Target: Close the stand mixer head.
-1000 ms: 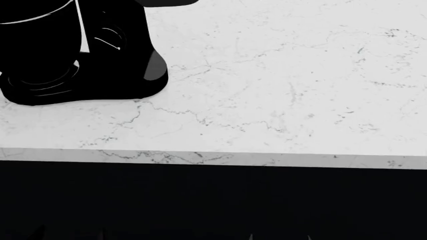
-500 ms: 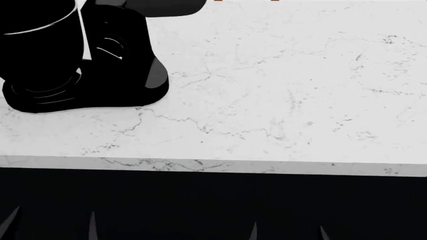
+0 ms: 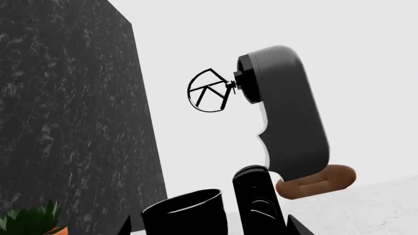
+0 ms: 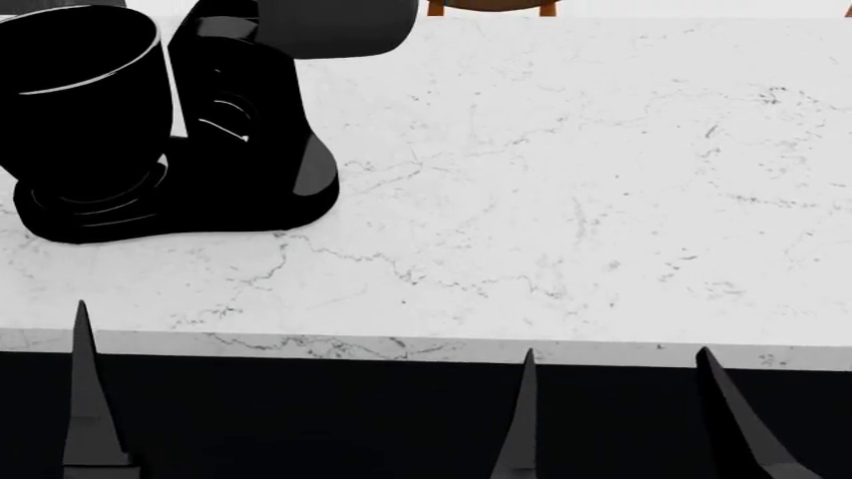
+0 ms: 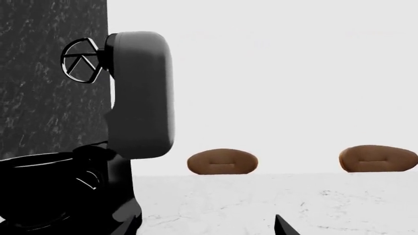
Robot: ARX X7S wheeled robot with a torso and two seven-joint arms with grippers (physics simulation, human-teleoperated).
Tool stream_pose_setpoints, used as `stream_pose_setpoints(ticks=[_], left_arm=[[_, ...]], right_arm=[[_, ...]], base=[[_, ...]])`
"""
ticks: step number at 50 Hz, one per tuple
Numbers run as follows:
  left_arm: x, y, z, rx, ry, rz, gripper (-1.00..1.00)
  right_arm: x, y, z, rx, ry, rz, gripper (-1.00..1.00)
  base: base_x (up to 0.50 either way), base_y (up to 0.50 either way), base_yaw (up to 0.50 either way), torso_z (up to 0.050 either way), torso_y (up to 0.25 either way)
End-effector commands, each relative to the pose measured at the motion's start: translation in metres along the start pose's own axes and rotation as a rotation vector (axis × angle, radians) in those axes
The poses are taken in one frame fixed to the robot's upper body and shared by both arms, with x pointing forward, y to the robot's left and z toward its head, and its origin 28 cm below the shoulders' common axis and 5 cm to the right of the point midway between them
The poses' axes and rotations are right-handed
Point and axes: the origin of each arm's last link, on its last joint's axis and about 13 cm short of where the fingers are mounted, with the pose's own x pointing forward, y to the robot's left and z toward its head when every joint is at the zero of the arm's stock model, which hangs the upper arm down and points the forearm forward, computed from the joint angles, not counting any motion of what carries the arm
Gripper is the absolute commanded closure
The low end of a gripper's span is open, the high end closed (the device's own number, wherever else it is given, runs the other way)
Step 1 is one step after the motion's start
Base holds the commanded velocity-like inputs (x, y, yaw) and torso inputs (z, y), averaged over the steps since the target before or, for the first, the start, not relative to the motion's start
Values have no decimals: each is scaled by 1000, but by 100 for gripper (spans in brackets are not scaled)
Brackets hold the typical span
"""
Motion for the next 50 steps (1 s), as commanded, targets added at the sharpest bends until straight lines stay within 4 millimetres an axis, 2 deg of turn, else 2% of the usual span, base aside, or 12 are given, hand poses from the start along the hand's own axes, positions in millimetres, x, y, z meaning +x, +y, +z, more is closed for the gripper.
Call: stream_pose_setpoints(ticks=[1, 5, 23, 39, 44, 50], left_arm=[[-3, 8, 10, 37, -38, 44, -100], [-2, 8, 8, 35, -21, 53, -100], [-2, 11, 13, 86, -32, 107, -100], [-2, 10, 13, 95, -27, 104, -100], [-2, 10, 12, 94, -25, 103, -100], [-2, 10, 13, 93, -26, 102, -100]], right_arm=[[-6, 0, 11, -54, -28, 1, -100], [-6, 1, 11, -63, -30, 7, -100], [-7, 4, 11, -85, -57, 30, -100], [-6, 2, 12, -16, -53, 22, -100], [-6, 2, 12, -26, -67, 21, -100], [-5, 2, 12, -1, -27, 18, -100]], base=[[168, 500, 0, 50, 0], [175, 500, 0, 38, 0], [273, 447, 0, 0, 0], [493, 29, 0, 0, 0], [9, 0, 0, 0, 0], [395, 0, 0, 0, 0]])
